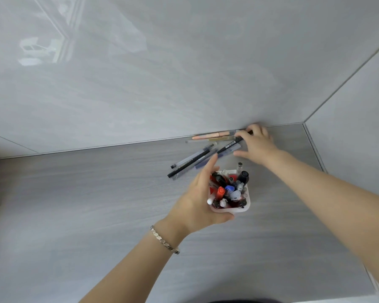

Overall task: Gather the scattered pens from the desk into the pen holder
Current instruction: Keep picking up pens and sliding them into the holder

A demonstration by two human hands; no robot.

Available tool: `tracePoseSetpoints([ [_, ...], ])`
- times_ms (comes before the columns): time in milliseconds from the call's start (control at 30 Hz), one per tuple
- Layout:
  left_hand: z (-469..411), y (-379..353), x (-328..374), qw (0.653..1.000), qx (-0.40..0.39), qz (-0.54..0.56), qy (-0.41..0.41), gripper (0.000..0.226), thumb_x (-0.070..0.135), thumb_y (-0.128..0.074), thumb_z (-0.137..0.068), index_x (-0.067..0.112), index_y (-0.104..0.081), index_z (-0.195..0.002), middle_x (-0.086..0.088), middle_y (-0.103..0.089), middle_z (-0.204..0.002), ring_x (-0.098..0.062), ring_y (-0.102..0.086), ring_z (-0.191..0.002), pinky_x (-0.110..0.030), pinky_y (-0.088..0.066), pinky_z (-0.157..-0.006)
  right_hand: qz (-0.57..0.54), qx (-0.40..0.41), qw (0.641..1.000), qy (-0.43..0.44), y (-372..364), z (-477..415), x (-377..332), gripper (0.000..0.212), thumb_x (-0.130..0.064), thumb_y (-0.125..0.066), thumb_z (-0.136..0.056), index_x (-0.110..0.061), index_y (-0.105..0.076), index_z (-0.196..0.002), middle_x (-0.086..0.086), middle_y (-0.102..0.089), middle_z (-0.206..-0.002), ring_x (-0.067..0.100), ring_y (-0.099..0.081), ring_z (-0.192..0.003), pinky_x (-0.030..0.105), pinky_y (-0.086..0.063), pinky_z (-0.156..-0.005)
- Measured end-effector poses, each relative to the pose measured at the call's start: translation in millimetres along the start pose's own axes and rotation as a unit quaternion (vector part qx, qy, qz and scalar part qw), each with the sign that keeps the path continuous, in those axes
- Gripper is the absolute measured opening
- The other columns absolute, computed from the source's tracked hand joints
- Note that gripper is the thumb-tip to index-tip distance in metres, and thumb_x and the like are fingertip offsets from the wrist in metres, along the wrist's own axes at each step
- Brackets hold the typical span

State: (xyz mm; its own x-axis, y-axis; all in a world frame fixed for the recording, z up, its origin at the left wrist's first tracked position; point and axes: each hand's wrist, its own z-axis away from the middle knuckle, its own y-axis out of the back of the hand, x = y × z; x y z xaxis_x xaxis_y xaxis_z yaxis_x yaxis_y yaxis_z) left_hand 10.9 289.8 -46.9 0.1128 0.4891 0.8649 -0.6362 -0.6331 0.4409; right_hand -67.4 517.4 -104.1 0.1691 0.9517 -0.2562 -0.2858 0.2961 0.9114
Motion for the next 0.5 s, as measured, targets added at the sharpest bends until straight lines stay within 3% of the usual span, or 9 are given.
tracePoseSetpoints([
  [100,4,0,-4,1.0,0.012,-0.016,-0.001,0.114,0.019,-0.085,-0.058,0.059,0.0,-0.124,0.018,-0.032,-0.131,-0.007,-0.039,-0.129,-0.024,-0.04,-0.1,0.048,0.031,0.997,0.054,-5,5,-1,0.03,-0.033,-0.062,-0.08,-0.018,-0.054,-0.105,0.011,-0.042,-0.12,0.031,-0.032,-0.116,0.041,-0.025,-0.101],
  [200,14,1,-9,0.998,0.06,0.004,0.006,0.111,0.016,-0.085,-0.058,0.057,-0.007,-0.125,0.02,-0.037,-0.129,-0.01,-0.042,-0.127,-0.028,-0.04,-0.104,0.094,0.018,0.992,0.082,-9,16,5,0.026,-0.026,-0.059,-0.082,-0.013,-0.056,-0.104,0.012,-0.044,-0.118,0.032,-0.034,-0.116,0.041,-0.028,-0.097],
  [267,23,3,-18,0.995,0.095,0.02,0.011,0.113,0.014,-0.086,-0.056,0.059,-0.011,-0.127,0.028,-0.038,-0.128,-0.011,-0.045,-0.126,-0.033,-0.041,-0.105,0.132,0.03,0.984,0.118,-14,29,9,0.024,-0.022,-0.061,-0.081,-0.007,-0.057,-0.1,0.015,-0.05,-0.112,0.035,-0.043,-0.11,0.043,-0.034,-0.094],
  [367,38,14,-30,0.992,0.12,0.035,0.014,0.115,0.017,-0.085,-0.053,0.066,-0.011,-0.126,0.046,-0.038,-0.123,-0.006,-0.049,-0.122,-0.034,-0.044,-0.103,0.153,0.036,0.976,0.149,-17,50,13,0.02,-0.021,-0.068,-0.08,-0.004,-0.059,-0.085,0.015,-0.063,-0.09,0.036,-0.058,-0.088,0.04,-0.046,-0.075],
  [500,52,32,-39,0.992,0.119,0.035,0.017,0.113,0.021,-0.085,-0.052,0.067,-0.013,-0.125,0.048,-0.037,-0.121,-0.003,-0.048,-0.122,-0.03,-0.041,-0.104,-0.088,-0.005,0.996,0.027,-1,94,8,0.02,-0.028,-0.042,-0.094,-0.014,-0.051,-0.082,0.005,-0.059,-0.07,0.031,-0.059,-0.068,0.037,-0.04,-0.058],
])
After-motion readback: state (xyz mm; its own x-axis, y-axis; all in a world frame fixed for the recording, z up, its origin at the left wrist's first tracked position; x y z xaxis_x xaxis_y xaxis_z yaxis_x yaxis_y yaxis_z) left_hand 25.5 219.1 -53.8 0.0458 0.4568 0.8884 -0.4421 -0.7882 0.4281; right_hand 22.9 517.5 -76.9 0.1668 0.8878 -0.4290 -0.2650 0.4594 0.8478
